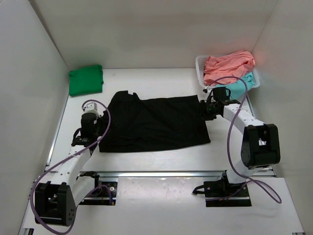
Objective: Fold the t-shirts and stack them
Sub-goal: Fold the flattened tshirt in 1/3 of the way
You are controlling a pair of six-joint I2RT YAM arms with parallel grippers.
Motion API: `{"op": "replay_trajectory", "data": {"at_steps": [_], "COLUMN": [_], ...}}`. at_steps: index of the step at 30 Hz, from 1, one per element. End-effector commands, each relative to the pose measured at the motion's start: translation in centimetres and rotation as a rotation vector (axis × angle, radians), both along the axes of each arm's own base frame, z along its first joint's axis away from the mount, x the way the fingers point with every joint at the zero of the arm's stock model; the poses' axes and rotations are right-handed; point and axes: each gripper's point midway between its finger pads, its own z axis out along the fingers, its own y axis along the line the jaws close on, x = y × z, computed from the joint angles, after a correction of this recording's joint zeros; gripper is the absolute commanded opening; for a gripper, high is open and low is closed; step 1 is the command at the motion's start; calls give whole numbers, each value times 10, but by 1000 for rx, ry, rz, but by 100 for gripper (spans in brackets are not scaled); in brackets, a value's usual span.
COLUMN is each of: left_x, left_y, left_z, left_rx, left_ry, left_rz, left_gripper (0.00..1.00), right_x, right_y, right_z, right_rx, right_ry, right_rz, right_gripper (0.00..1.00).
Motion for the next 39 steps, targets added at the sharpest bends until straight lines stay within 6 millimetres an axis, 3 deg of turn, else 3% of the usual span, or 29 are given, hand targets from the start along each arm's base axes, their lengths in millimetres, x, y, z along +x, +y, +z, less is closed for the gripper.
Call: {"op": "replay_trajectory", "data": {"at_steps": [1, 5, 7, 8, 9, 10, 11, 12, 13, 14, 16, 20, 28, 31, 34, 36, 37, 38, 39], "left_x": [8, 25, 32, 38, 43, 56, 67, 72, 65, 73, 64, 26, -36, -37, 5, 50, 59, 85, 93], "left_y": [-14, -24, -30, -30, -24, -28, -31, -31, -30, -29, -29, -32, -31, -36, -42, -54, -55, -62, -64], "left_z": [1, -11, -25, -22, -29, -39, -33, -42, -63, -59, -83, -104, -112, -101, -65, -24, -17, 9, 20], "left_rx": [-30, -57, -71, -70, -52, -44, -39, -35, -22, -22, -10, -17, -11, -42, -85, -104, -100, -122, -126], "left_ry": [-8, 35, 82, 79, 101, 162, 162, 214, 309, 323, 461, 613, 753, 708, 555, 419, 396, 310, 277], "left_rz": [-44, -25, -27, -22, 10, 8, 4, 0, 4, 10, 0, -22, -50, -93, -121, -170, -183, -208, -223], "left_gripper": [99, 98, 99, 98, 98, 99, 98, 98, 99, 99, 98, 96, 99, 99, 98, 99, 98, 98, 96], "right_x": [16, 31, 40, 46, 52, 57, 52, 54, 52, 44, 34, 5, -48, -57, -45, -33, -23, -13, -11], "right_y": [31, 56, 60, 64, 66, 68, 65, 64, 61, 60, 54, 51, 52, 57, 60, 65, 66, 66, 67], "right_z": [17, 7, -3, -3, 1, -10, -21, -26, -27, -34, -41, -50, -60, -54, -33, -16, -4, 10, 13], "right_rx": [106, 112, 94, 104, 113, 115, 98, 95, 89, 84, 78, 72, 43, 47, 70, 95, 108, 116, 118], "right_ry": [-112, -138, -118, -110, -117, -89, -45, -32, -13, 29, 79, 177, 317, 316, 255, 215, 185, 142, 138], "right_rz": [70, 105, 104, 103, 102, 93, 77, 74, 64, 65, 55, 56, 73, 101, 99, 98, 87, 84, 82], "right_gripper": [18, 20, 18, 17, 17, 16, 15, 15, 14, 14, 12, 11, 10, 10, 10, 10, 10, 10, 10]}}
